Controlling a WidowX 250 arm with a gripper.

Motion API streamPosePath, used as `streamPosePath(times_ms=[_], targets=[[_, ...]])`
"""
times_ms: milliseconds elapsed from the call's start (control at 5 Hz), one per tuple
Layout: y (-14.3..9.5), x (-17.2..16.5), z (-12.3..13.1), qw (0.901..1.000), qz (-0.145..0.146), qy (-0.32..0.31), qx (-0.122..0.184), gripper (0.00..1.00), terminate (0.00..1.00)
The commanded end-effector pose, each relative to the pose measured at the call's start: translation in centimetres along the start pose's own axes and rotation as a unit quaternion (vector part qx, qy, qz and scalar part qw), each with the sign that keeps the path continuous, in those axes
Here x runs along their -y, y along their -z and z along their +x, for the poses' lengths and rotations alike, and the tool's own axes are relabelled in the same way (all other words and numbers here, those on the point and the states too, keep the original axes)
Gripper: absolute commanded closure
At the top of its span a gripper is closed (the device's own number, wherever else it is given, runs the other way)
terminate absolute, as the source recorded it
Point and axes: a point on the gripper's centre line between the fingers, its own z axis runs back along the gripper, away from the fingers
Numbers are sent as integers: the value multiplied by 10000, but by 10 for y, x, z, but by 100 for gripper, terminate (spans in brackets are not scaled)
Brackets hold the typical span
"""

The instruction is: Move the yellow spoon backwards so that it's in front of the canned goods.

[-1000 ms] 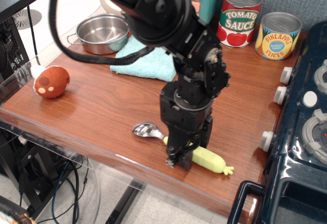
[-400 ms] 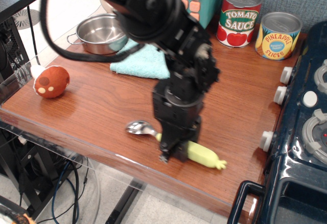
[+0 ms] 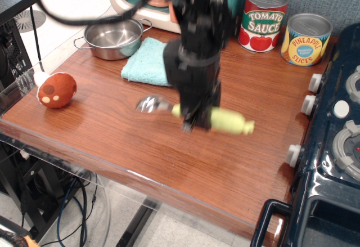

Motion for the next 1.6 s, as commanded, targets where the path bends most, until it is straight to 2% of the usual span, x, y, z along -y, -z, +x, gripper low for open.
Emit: streamPosePath(times_ms=[0,400,600,800,1200,1400], targets=[[-35,60,-3,9980,-607,-158,-105,100,0],[-14,104,-18,9973,-715,-28,154,100,0],[2,115,-25,9961,-779,144,400,100,0],[14,126,-31,9957,-777,259,440,100,0],[51,124,-29,9968,-414,334,594,100,0],[60,125,-26,9970,-298,346,620,100,0]])
